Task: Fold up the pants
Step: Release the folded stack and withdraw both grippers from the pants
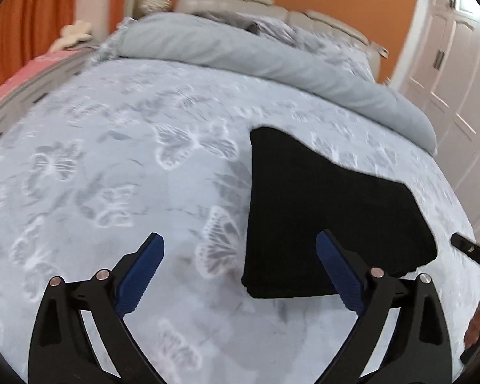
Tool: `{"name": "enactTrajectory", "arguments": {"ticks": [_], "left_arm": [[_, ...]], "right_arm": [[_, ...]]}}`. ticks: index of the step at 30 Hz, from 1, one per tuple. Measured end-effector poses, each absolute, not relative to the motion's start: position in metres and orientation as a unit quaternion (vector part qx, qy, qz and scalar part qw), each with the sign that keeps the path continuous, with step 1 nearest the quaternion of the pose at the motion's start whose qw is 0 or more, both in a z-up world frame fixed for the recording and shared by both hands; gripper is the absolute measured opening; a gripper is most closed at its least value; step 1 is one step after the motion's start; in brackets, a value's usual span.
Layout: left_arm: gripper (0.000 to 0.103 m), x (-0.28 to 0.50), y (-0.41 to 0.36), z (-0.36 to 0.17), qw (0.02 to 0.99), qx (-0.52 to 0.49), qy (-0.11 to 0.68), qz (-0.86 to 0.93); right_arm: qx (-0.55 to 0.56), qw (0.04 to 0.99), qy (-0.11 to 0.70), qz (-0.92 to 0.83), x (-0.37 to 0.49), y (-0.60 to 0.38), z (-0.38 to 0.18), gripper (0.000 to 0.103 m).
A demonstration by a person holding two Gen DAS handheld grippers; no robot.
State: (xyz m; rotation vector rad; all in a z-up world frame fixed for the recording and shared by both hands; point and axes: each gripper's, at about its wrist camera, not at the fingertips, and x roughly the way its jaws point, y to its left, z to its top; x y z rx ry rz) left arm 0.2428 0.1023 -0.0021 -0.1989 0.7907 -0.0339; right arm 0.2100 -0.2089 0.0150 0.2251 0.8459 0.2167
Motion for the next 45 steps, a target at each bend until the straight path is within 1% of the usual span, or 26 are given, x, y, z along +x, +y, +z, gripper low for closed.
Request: {"name": "enactTrajectory", "arguments": {"ticks": [1,4,5,6,8,9,10,12,15,17,20,25,31,33,34,45], "left_arm": [[0.094,0.241,0.095,0.005,0.92,-0.087,0.382,-0.009],[0.094,0.248,0.069,0.008,0.918,-0.045,0.393,0.006],[0.094,0.253,0.06,0.003,0.918,-0.029,0.396,0.017],[0.094,0.258,0.054,-0.004,0.915,-0.013,0.402,0.027],[0.094,0.273,0.045,-0.032,0.902,0.026,0.429,0.051],[0.093,0.28,0.043,-0.049,0.891,0.048,0.446,0.064],[0.093,0.279,0.044,-0.055,0.889,0.058,0.449,0.068],[0.092,0.267,0.046,-0.051,0.896,0.062,0.434,0.068],[0.092,0.241,0.047,-0.027,0.907,0.055,0.415,0.053],[0.093,0.211,0.046,-0.002,0.916,0.051,0.397,0.04],[0.094,0.172,0.044,0.025,0.923,0.04,0.383,0.021],[0.094,0.109,0.039,0.048,0.93,0.033,0.366,0.005],[0.095,0.072,0.037,0.028,0.926,0.011,0.377,-0.01],[0.095,0.066,0.038,0.014,0.922,0.002,0.388,-0.011],[0.095,0.065,0.038,0.01,0.92,0.002,0.392,-0.011],[0.095,0.066,0.048,-0.013,0.918,0.017,0.397,0.005]], "right_arm": [[0.115,0.895,0.418,0.109,0.215,-0.202,0.013,0.009],[0.112,0.884,0.447,0.076,0.235,-0.188,-0.009,0.009],[0.106,0.882,0.456,0.059,0.239,-0.19,-0.02,0.004],[0.109,0.875,0.471,0.039,0.245,-0.193,-0.033,0.0],[0.13,0.864,0.485,0.036,0.244,-0.204,-0.047,0.0],[0.141,0.864,0.482,0.041,0.239,-0.208,-0.044,0.0],[0.141,0.866,0.478,0.043,0.232,-0.21,-0.037,0.0],[0.106,0.883,0.456,0.032,0.209,-0.206,-0.011,0.01],[0.059,0.912,0.405,0.033,0.166,-0.196,0.029,0.012],[0.057,0.923,0.379,0.037,0.135,-0.192,0.049,0.02],[0.066,0.931,0.355,0.048,0.096,-0.19,0.06,0.029],[0.054,0.932,0.356,0.042,0.052,-0.187,0.047,0.031],[0.061,0.927,0.367,0.041,0.02,-0.183,0.023,0.031],[0.067,0.924,0.374,0.042,0.015,-0.183,0.015,0.038],[0.069,0.923,0.377,0.042,0.014,-0.182,0.012,0.045],[0.05,0.923,0.379,0.041,0.013,-0.177,-0.002,0.046]]}}
